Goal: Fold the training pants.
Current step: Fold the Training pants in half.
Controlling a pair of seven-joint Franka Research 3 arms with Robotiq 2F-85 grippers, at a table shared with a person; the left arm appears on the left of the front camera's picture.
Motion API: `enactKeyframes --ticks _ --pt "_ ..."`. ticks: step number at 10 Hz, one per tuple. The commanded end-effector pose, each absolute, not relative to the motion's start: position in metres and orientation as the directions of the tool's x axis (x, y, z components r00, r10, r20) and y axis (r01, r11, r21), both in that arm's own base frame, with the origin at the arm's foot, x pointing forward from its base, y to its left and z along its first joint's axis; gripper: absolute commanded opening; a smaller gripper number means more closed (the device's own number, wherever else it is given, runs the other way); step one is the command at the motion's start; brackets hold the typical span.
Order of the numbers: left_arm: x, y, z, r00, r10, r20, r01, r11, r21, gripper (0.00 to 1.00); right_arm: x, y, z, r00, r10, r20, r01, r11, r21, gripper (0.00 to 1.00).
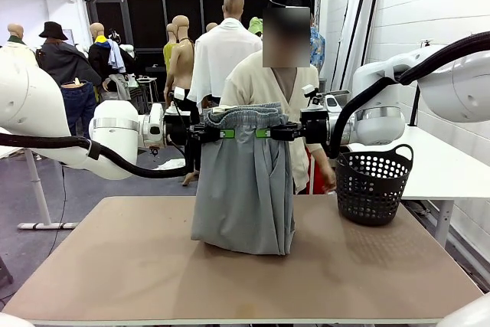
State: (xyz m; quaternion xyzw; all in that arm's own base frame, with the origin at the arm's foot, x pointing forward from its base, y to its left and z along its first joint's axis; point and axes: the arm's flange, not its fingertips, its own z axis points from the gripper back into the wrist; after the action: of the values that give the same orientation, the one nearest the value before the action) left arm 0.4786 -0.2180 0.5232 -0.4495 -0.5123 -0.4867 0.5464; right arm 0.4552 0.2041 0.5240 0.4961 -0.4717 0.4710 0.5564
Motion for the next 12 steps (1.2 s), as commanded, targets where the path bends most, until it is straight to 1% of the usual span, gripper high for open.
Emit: enactKeyframes --ticks 1,11,12 --pt "0.4742 -0.2172 0.5248 -0.002 -0.073 0.997 0.992 0.122 0.011 0.0 0.4529 0.2047 0.5263 0.11 0.047 0.993 -0.993 0.048 0.108 0.0" --pt "0.4742 -0.2172 0.5248 -0.002 -0.073 0.997 0.992 0.122 0.011 0.0 0.4529 0.2047 0.5263 0.11 0.047 0.993 -0.993 0.048 0.108 0.0" --pt "0.4742 -0.2172 0.5248 -0.002 -0.073 0.997 0.992 0.122 0.011 0.0 0.4552 0.2041 0.524 0.111 0.056 0.992 -0.992 0.064 0.108 0.0"
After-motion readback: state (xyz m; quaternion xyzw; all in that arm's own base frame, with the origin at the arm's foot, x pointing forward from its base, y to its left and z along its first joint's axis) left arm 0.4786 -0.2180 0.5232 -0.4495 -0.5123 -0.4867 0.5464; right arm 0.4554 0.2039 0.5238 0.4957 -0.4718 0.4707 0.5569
